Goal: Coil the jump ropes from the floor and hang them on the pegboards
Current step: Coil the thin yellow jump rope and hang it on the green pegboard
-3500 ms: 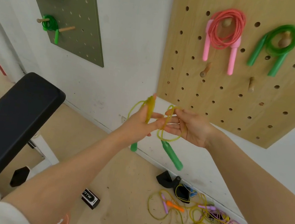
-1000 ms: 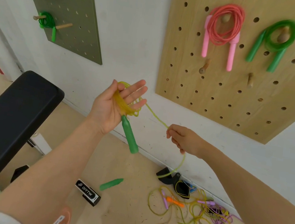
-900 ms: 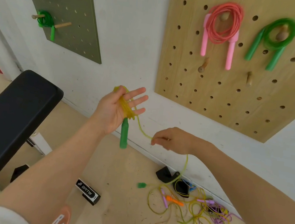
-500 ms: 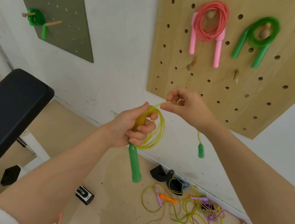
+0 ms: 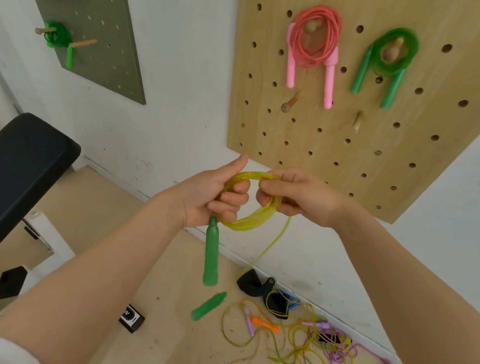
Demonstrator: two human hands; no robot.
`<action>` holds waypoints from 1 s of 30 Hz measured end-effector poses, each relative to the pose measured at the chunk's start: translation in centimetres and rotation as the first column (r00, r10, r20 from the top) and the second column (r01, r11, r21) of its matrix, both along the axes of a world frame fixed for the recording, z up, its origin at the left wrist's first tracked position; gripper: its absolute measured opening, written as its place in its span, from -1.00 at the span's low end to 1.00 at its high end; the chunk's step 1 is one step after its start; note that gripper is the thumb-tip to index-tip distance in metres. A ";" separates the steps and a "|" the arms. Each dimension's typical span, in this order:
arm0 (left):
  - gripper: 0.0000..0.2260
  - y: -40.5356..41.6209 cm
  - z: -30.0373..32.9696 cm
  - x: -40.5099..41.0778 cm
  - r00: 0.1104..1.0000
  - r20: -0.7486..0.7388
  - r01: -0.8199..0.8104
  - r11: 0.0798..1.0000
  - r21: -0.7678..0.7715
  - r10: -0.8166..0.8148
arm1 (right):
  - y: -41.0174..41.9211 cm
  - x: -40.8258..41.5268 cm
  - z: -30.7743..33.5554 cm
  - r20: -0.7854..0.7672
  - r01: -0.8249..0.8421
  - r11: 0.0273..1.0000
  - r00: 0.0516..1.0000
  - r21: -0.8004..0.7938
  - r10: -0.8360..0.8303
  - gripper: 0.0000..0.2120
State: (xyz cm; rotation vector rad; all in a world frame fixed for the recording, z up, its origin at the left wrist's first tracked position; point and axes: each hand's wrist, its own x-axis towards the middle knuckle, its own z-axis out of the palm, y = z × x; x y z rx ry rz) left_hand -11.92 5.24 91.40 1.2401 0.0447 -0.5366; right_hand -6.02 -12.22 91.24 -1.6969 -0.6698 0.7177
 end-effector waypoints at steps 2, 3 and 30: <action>-0.69 -1.3 0.2 -0.6 0.986 0.141 -0.089 0.996 0.011 0.087 | -0.9 0.4 -0.4 -0.119 0.034 0.994 0.993 0.108 -0.022 -0.77; -0.73 -2.2 0.2 -1.0 0.969 0.218 -0.118 0.993 -0.017 0.119 | -1.3 0.6 -0.7 -0.169 0.056 0.985 0.985 0.161 -0.028 -0.74; -0.85 0.2 -3.9 -0.6 0.857 0.368 -0.484 0.809 0.334 0.361 | 3.0 -1.7 1.7 0.540 -0.107 0.958 0.806 -0.266 0.240 -0.84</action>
